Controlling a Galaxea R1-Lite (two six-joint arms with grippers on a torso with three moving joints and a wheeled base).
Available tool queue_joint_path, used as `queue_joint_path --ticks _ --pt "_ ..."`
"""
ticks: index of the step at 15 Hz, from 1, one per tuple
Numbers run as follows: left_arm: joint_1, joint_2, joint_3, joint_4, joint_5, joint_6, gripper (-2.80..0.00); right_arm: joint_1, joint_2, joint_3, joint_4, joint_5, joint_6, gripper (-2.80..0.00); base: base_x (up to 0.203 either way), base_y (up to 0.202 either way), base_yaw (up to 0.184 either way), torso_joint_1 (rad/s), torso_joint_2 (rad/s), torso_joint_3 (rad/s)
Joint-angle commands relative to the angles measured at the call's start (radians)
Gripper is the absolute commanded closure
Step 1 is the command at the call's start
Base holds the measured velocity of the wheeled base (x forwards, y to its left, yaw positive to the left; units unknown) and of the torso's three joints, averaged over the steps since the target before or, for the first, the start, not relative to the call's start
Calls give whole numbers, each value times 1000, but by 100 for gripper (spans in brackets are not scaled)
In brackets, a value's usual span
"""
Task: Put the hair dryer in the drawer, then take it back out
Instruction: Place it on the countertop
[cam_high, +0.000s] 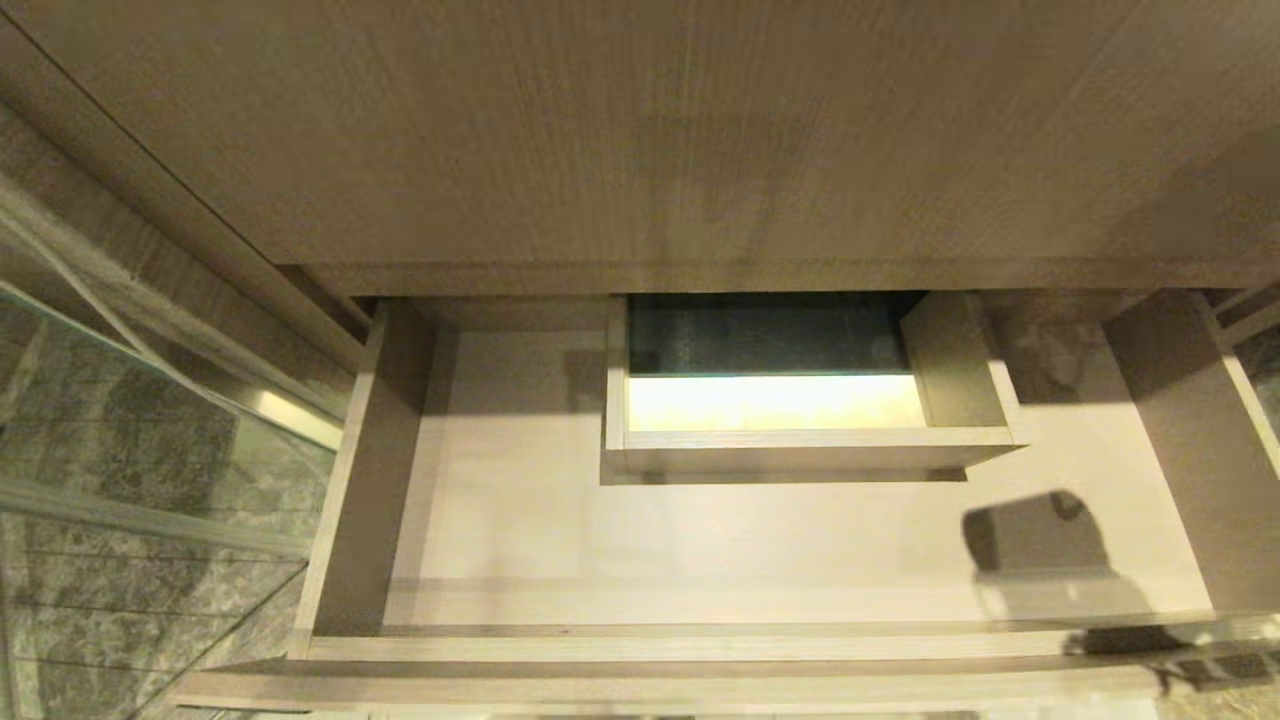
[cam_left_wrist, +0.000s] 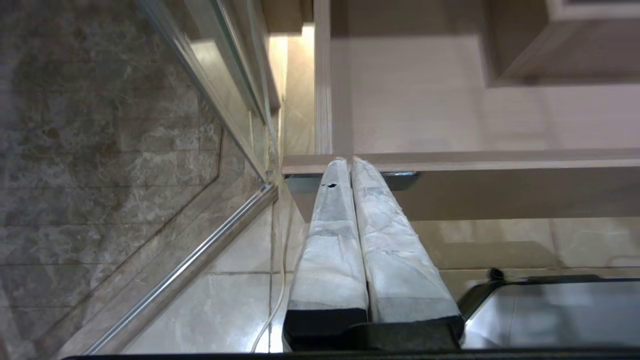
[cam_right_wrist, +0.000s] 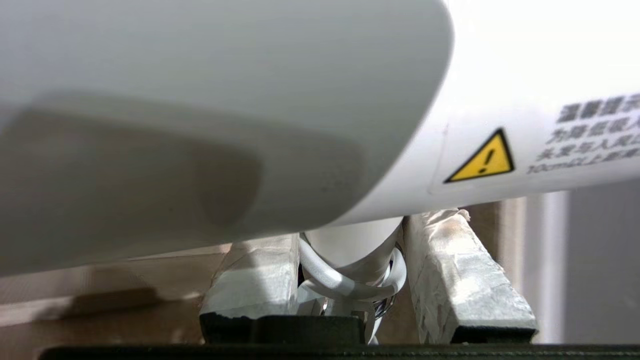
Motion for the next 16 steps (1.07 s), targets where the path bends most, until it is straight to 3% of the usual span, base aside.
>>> queue_joint_path --ticks 1,16 --pt "0 0 0 0 0 0 0 -1 -4 4 -1 -1 -4 0 0 0 0 41 -438 -252" --pt "0 0 0 0 0 0 0 0 2 9 -27 -1 -6 0 0 0 0 236 -482 -267"
